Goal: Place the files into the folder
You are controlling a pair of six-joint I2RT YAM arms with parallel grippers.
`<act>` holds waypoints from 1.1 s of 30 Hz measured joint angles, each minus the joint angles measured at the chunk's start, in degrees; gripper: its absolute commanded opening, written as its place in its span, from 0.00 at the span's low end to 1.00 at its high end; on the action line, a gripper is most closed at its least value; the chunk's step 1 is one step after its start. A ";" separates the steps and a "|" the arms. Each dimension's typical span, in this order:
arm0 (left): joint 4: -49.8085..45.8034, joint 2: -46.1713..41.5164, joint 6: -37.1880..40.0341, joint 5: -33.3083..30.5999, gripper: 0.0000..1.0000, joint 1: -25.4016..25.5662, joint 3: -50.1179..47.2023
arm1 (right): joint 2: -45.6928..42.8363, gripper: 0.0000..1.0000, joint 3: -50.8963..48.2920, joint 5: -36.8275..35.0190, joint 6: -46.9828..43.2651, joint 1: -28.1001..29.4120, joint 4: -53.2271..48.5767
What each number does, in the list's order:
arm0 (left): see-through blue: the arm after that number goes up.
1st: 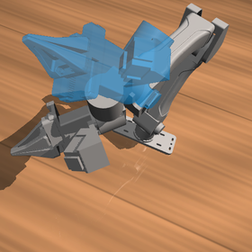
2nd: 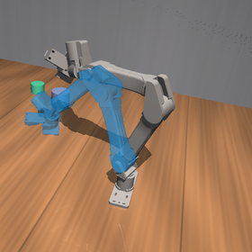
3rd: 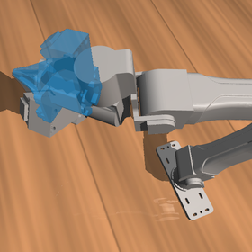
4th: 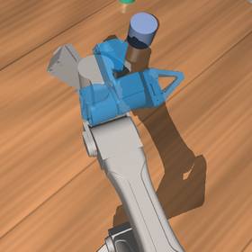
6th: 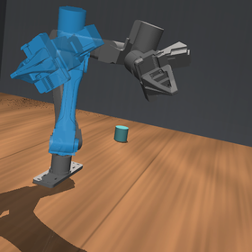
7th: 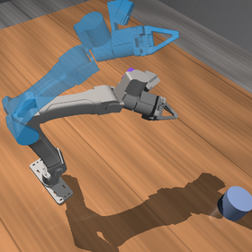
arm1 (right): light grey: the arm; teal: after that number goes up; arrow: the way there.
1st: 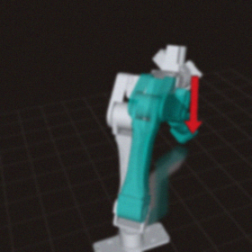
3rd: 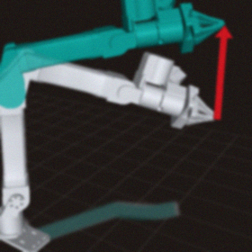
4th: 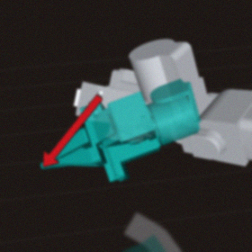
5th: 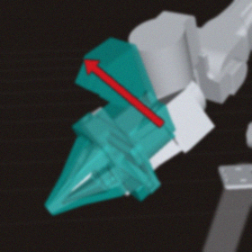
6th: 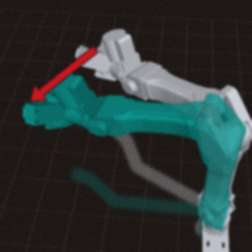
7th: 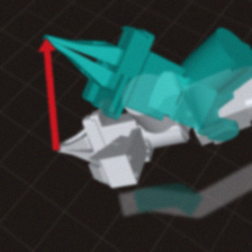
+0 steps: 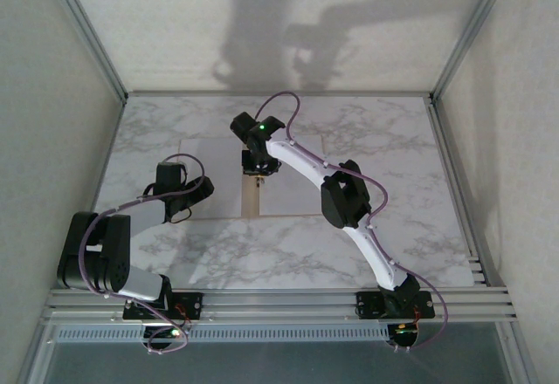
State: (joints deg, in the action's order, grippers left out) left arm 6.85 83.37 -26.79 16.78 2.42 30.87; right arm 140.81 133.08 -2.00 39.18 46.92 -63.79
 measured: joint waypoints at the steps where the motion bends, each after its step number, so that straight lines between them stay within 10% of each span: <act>1: -0.02 0.07 0.00 -0.02 0.75 0.00 0.09 | 0.00 0.09 0.00 -0.09 -0.20 0.00 -0.09; 33: 0.00 0.85 0.00 0.00 0.75 0.00 0.72 | 0.76 0.05 -1.09 -2.19 -1.05 0.87 -0.11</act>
State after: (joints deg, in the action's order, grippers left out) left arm 6.85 84.23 -26.79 16.78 2.42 31.59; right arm 141.58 131.98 -4.19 38.13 47.79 -63.90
